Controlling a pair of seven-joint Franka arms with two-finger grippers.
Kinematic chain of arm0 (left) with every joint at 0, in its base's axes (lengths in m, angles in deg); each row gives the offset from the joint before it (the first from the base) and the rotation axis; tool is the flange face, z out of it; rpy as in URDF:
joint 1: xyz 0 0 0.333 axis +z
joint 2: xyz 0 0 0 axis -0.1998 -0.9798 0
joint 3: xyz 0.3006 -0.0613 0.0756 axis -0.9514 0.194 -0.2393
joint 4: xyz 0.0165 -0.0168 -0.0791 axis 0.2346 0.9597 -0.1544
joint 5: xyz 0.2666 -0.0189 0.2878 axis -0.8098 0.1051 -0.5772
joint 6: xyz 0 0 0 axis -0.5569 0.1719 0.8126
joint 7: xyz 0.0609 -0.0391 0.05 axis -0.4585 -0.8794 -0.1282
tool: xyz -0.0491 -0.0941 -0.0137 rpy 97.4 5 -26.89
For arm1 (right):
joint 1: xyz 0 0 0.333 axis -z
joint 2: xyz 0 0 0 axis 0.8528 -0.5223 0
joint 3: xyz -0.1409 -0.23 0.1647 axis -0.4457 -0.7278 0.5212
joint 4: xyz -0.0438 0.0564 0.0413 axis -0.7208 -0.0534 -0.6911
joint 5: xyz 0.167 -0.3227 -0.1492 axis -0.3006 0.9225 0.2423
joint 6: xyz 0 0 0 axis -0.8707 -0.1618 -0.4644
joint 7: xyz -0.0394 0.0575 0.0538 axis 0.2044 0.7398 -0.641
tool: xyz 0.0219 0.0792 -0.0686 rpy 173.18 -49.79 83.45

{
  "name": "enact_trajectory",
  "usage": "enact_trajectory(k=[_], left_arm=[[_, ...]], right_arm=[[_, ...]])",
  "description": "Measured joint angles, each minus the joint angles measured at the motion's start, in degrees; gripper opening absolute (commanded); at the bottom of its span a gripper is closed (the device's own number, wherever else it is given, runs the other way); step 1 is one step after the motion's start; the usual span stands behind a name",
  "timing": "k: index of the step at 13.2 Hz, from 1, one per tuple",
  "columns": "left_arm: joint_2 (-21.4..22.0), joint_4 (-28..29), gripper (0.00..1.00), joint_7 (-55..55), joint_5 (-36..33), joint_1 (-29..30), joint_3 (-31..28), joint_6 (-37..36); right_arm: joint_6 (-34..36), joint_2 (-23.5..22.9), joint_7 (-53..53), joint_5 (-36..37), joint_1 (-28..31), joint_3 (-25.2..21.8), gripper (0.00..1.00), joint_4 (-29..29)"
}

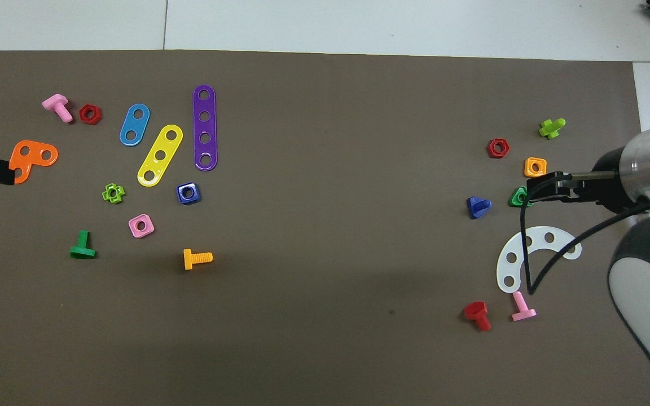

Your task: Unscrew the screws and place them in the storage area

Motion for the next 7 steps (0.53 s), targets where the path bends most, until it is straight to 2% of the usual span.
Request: enact_trajectory(k=[7], left_arm=[[0.0,0.0,1.0,-0.01,0.0,-0.01,0.2,0.0]], right_arm=[[-1.8,0.36,-0.95,-0.34,0.05,-0.33,1.0,0.74]])
